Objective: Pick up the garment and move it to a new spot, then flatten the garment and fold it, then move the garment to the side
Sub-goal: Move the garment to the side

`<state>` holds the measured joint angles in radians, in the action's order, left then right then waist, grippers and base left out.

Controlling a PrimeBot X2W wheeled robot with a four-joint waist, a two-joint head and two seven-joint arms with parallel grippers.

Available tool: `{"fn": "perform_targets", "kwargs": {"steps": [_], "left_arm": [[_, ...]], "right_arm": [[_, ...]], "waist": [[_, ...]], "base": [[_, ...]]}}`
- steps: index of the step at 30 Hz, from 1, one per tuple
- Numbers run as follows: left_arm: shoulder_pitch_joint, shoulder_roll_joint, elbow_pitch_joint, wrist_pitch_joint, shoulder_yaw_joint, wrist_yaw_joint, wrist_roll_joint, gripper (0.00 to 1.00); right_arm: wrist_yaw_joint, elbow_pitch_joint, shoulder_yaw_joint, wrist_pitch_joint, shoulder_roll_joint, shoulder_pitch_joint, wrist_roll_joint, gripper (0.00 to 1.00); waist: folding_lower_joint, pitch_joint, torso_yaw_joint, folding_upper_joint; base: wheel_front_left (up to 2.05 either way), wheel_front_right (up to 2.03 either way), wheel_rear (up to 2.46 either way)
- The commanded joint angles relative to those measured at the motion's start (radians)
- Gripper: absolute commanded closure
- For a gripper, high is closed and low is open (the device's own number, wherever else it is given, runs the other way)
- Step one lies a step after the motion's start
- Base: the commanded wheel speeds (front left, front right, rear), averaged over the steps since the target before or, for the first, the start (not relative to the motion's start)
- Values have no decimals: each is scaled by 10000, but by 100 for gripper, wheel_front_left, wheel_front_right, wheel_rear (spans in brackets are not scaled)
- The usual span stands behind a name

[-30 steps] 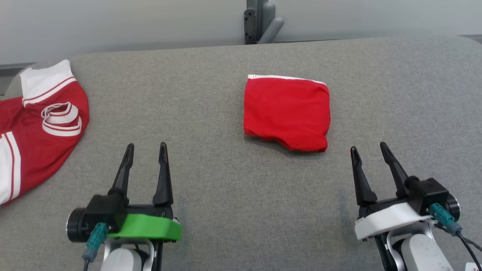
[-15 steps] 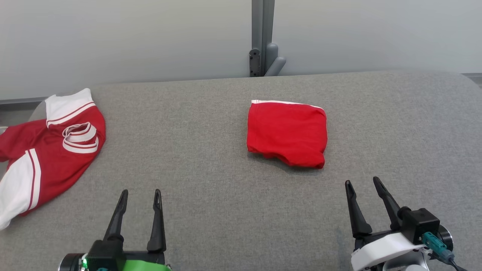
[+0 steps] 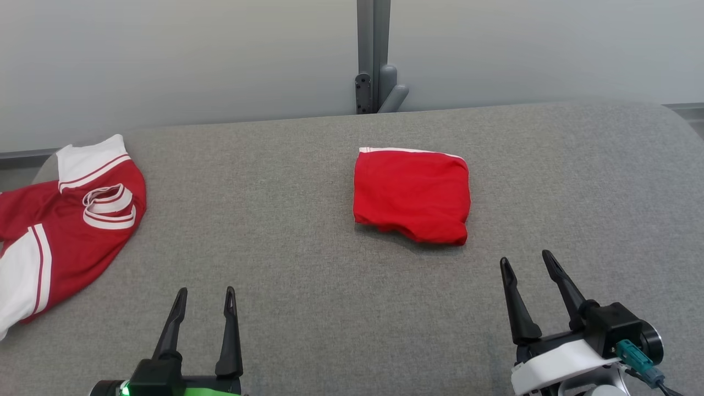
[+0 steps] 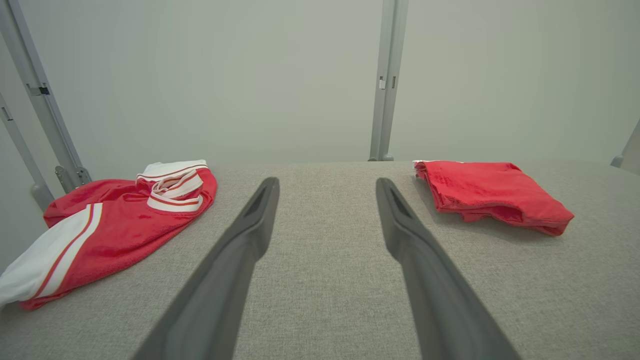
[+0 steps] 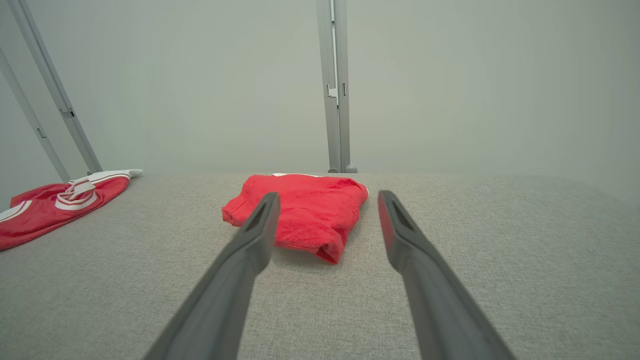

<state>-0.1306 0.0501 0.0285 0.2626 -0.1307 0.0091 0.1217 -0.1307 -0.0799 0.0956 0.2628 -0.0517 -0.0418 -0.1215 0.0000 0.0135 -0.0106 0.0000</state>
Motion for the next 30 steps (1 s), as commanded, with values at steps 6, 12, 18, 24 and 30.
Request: {"fn": "perform_targets", "kwargs": {"steps": [6,12,18,24,30], "left_arm": [[11,11,-39,27,-17,79,-6,0],[-42,11,8,27,-45,92,66,0],[57,11,66,27,-74,95,117,0],[108,11,12,27,-109,98,49,0],[189,11,-99,27,-280,154,-121,0]], "right_arm": [[0,102,14,23,-16,-133,50,0],[0,47,-45,23,-16,-130,36,0],[0,46,-63,23,-18,-59,30,0],[0,24,-80,23,-41,-69,24,0],[0,-96,-223,23,-44,-86,-326,0]], "waist": [[0,-52,-10,0],[0,31,-27,0],[0,67,-37,0],[0,28,-32,0],[0,-119,38,0]], "base": [[0,0,0],[0,0,0],[0,0,0],[0,0,0],[0,0,0]]}}
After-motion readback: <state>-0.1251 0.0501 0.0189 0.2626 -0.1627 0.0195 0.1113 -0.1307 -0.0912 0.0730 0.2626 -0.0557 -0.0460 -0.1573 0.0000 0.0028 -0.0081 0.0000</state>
